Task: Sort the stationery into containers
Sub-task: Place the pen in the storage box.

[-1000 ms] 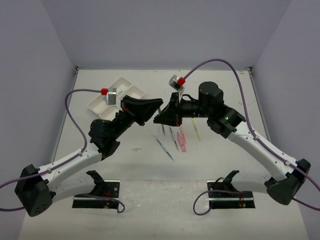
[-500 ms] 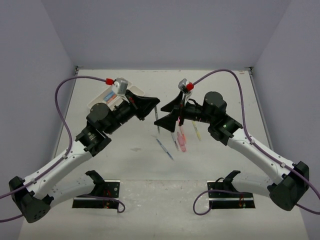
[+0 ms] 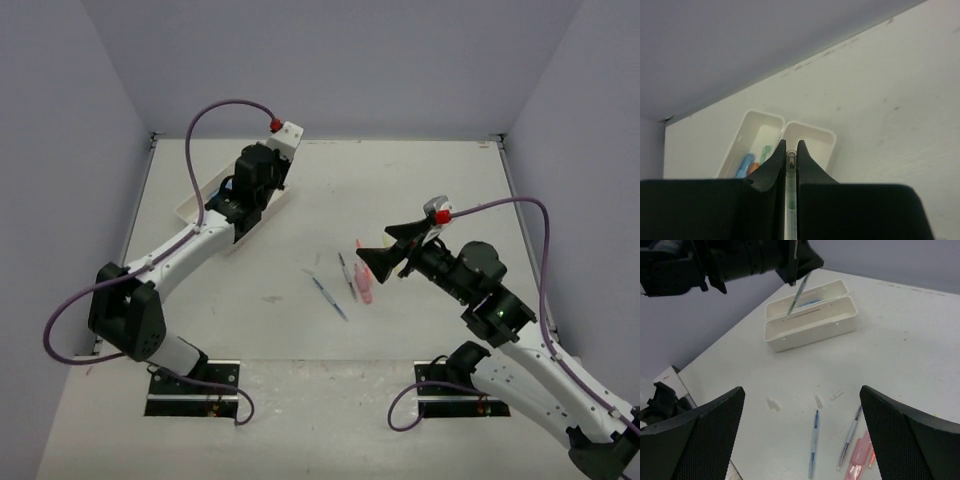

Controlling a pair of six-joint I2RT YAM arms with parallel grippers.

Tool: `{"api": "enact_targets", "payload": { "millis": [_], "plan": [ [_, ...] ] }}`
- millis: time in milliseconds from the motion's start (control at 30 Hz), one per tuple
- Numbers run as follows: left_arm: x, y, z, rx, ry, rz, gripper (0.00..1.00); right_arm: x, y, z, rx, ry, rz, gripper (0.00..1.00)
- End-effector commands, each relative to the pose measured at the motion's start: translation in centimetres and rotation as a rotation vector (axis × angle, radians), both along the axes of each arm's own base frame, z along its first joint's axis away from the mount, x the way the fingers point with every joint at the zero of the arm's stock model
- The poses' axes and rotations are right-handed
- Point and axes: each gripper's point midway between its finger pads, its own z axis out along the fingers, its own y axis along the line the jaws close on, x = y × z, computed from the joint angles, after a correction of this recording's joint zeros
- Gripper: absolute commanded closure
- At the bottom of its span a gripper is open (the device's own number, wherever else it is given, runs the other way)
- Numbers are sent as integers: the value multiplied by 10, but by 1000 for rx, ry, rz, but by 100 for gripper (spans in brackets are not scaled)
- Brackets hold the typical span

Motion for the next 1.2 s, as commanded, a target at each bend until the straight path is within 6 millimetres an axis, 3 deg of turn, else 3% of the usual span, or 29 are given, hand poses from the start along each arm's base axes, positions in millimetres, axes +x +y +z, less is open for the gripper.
{"api": "enact_targets", "payload": {
  "millis": [0,233,333,467,567,667,767,867,967,1033,1133,1167],
  "plan": [
    [44,39,-30,193,-72,29,100,14,-19,-20,-60,13,-120,1],
    [59,60,-107,268,33,24,100,19,-16,-32,-90,38,-120,1],
    [60,65,-118,246,54,52,99,25,-13,-40,-102,80,-129,1],
    [62,71,-119,224,58,93,52,37,-7,-62,-153,183,-146,1],
    [63,71,-101,175,37,121,37,42,-4,-81,-207,270,-162,1],
    [66,67,-67,97,9,141,31,49,-11,-117,-306,398,-231,14],
    [66,66,-27,15,-16,169,26,43,-7,-145,-340,480,-212,23],
    [55,64,6,-39,-49,170,25,40,-8,-153,-333,502,-215,29],
    [26,70,46,-179,-51,211,23,35,-12,-165,-360,536,-234,41],
    [-3,72,71,-318,-31,222,15,29,-12,-177,-413,567,-249,54],
    [-47,67,83,-519,21,193,5,22,-11,-194,-492,610,-277,59],
    [-70,68,101,-571,-10,153,2,18,-9,-198,-509,625,-281,59]
  ]
}}
